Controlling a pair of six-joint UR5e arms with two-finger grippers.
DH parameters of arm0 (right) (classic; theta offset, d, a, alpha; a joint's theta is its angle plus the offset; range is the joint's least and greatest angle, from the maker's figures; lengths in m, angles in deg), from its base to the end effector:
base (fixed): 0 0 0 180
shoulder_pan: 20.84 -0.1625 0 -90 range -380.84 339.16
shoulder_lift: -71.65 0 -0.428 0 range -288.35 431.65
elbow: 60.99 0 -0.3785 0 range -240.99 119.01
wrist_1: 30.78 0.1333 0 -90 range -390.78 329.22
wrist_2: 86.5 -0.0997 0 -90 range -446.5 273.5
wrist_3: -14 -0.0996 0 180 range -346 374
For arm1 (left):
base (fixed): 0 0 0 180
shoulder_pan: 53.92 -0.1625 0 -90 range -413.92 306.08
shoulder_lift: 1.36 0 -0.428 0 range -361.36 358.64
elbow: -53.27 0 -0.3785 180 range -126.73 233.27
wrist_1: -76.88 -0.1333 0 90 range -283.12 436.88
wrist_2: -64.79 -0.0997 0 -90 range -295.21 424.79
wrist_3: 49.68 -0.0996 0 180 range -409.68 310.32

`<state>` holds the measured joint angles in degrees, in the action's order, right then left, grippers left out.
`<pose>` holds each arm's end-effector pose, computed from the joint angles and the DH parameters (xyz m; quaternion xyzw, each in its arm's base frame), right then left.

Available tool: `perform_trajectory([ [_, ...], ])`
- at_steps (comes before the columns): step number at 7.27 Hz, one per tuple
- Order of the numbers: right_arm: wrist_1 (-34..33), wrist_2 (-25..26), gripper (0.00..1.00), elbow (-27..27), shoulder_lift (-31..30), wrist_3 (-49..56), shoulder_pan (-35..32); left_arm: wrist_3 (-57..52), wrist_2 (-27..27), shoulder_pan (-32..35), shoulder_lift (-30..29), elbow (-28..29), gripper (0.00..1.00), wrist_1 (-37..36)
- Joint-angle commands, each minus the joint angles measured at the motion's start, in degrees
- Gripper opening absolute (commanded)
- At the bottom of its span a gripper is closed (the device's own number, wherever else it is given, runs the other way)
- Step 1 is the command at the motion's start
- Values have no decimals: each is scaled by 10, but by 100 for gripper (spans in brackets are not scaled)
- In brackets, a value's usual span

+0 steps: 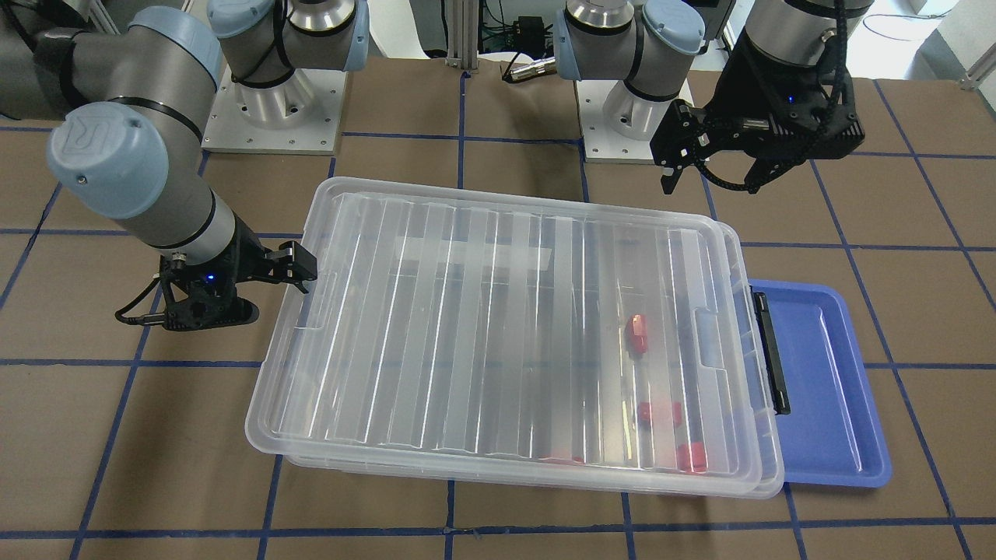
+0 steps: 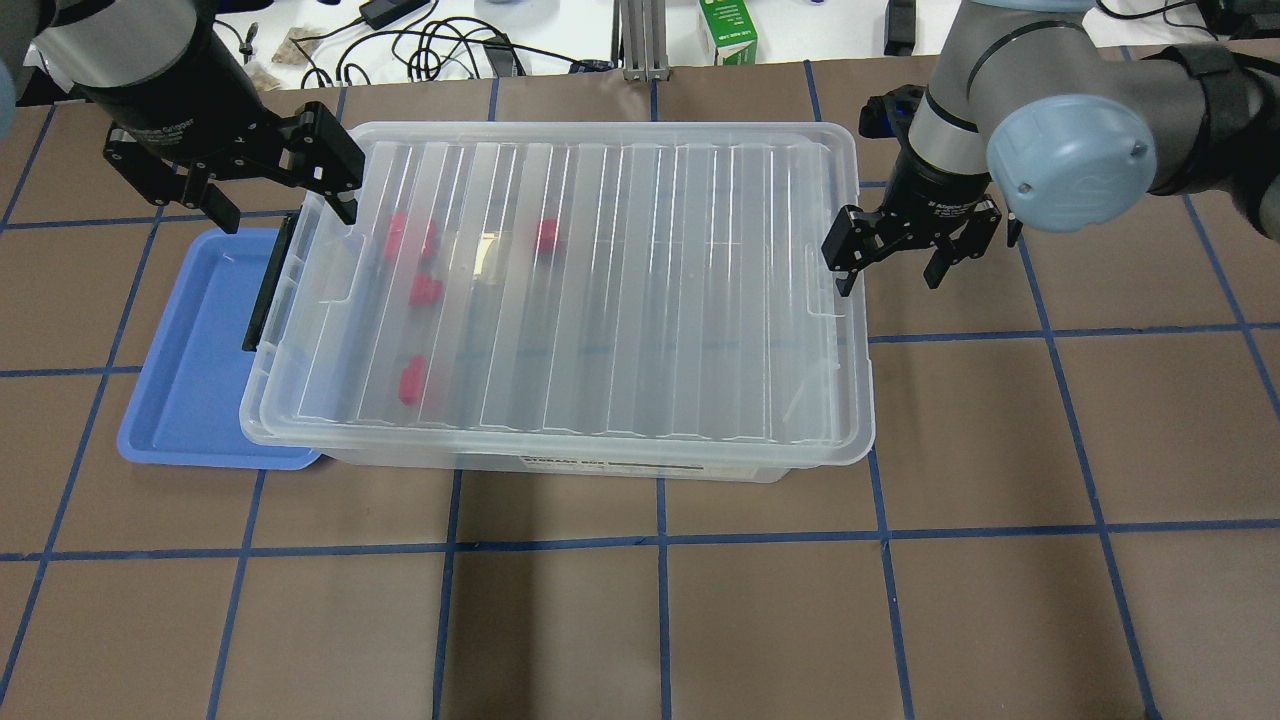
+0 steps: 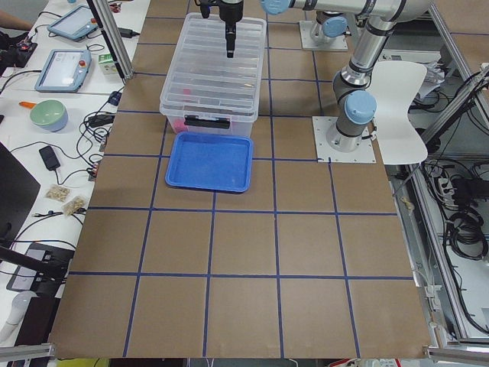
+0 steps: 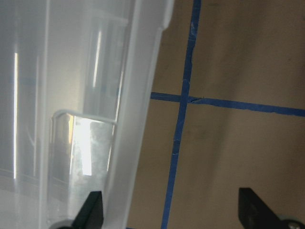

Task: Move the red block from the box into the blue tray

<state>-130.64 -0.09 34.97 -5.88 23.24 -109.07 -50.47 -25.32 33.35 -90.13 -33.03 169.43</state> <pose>0.1229 -0.5393 0.3476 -0.0626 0.9948 0.0713 0.0383 -0.1105 -0.4775 0.5276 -0.0169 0.9996 -0.0207 0.0016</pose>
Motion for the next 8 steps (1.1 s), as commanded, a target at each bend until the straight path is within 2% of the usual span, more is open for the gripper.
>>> perform_trajectory([
  [1, 0, 9, 100, -2, 4, 18, 16, 0, -1, 0, 0, 0, 100, 0],
  [8, 3, 21, 100, -10, 4, 100, 78, 0, -1, 0, 0, 0, 100, 0],
])
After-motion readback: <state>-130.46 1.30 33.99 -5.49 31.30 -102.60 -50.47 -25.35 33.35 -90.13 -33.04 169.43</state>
